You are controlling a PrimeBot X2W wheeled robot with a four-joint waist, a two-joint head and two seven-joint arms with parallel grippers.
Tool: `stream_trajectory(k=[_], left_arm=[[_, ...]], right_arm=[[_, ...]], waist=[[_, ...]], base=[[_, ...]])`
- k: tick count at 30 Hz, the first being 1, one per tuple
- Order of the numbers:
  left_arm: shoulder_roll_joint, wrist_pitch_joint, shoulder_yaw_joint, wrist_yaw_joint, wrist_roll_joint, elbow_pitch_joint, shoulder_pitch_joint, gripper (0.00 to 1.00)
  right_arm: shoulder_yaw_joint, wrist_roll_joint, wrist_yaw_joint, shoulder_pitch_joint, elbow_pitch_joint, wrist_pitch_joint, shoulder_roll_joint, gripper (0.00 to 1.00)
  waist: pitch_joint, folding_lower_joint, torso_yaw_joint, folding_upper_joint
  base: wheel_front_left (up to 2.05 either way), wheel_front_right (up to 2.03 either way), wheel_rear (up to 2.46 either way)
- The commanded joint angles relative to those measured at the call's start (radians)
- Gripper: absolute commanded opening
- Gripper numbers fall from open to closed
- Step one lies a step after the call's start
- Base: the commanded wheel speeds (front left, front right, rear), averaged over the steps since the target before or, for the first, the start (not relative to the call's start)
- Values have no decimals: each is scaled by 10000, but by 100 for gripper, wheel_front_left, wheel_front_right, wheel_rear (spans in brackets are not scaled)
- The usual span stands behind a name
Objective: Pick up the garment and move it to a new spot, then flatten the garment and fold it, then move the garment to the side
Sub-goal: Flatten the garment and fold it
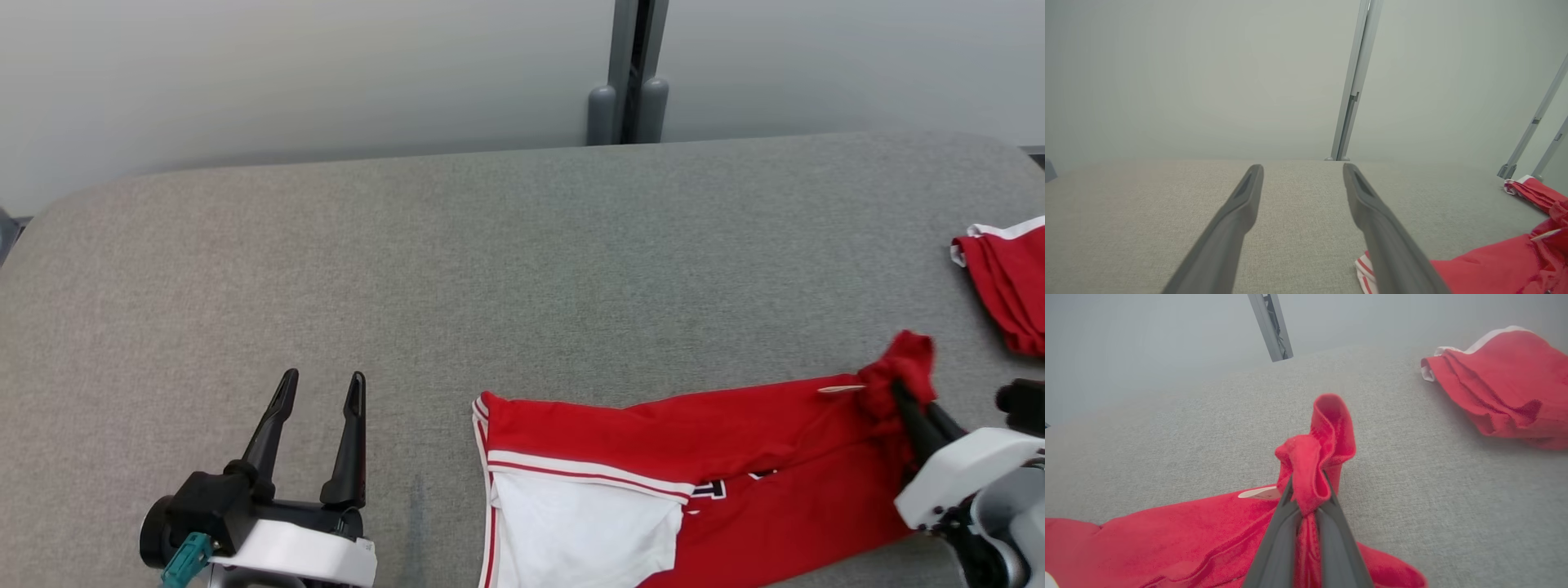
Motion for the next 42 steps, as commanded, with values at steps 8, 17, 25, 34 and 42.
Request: stream_trajectory(k=[8, 17, 25, 34, 42], left_arm=[[34, -37, 3, 72, -185, 1, 142, 100], [31, -37, -85, 49, -218, 1, 95, 100], [34, -37, -119, 46, -277, 87, 59, 100], [31, -37, -179, 116, -419, 113, 20, 100], [33, -37, -151, 179, -502, 154, 15, 100]], right_arm=[[147, 1693, -1, 990, -2642, 1931, 1295, 0], [-96, 2509, -1, 2006, -3767, 3061, 3371, 0], [412, 3284, -1, 1681, -3261, 2327, 3548, 0], [1539, 4021, -1, 1179, -2348, 1650, 3541, 0], [2511, 4904, 0, 801, -1963, 1425, 3555, 100]], waist=[[-451, 0, -319, 0], [-506, 0, 9, 0], [-342, 0, 613, 0], [-287, 0, 939, 0], [-248, 0, 948, 0]], base=[[0, 0, 0], [0, 0, 0], [0, 0, 0], [0, 0, 0], [0, 0, 0]])
